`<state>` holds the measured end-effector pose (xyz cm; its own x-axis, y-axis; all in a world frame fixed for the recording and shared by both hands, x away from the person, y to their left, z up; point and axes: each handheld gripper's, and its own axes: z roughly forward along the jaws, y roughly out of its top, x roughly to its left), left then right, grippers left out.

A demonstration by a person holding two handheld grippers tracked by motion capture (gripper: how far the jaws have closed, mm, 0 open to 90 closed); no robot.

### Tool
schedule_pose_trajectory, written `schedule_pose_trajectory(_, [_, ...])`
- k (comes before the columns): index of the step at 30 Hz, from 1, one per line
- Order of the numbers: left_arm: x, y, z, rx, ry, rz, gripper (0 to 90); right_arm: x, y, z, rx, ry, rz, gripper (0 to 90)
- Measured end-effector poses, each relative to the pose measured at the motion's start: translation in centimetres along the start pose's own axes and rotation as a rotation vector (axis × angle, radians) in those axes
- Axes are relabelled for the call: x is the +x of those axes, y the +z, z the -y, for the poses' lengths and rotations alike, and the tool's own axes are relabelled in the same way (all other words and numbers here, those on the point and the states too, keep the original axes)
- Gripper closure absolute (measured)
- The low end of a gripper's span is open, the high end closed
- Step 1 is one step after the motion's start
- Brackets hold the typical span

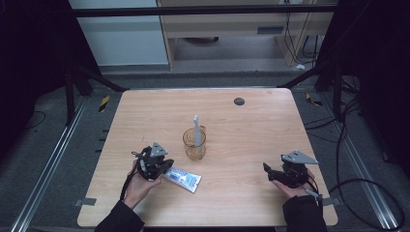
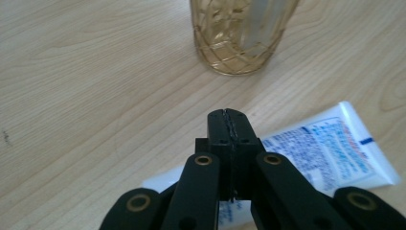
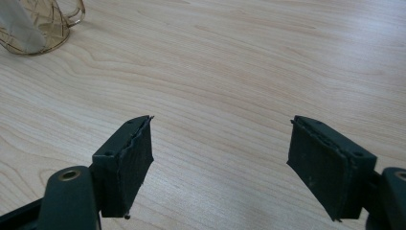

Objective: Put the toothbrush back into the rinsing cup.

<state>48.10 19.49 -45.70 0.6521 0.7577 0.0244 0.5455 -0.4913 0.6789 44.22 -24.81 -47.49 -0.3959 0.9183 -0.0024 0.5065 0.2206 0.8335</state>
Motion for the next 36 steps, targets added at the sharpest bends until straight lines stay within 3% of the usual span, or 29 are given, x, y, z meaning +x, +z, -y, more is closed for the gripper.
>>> schedule_pose_trajectory(10, [0.7, 0.8, 0.2, 0.040, -0.008, -0.011, 89.6, 0.1, 0.3, 0.1, 0.011, -0.001, -0.003, 22.8])
schedule_pose_trajectory(36, [0.4, -0.3, 1.1, 0.052, -0.032, 0.006, 89.7, 0.0, 0.2, 0.2, 0.014, 0.002, -0.005, 22.5])
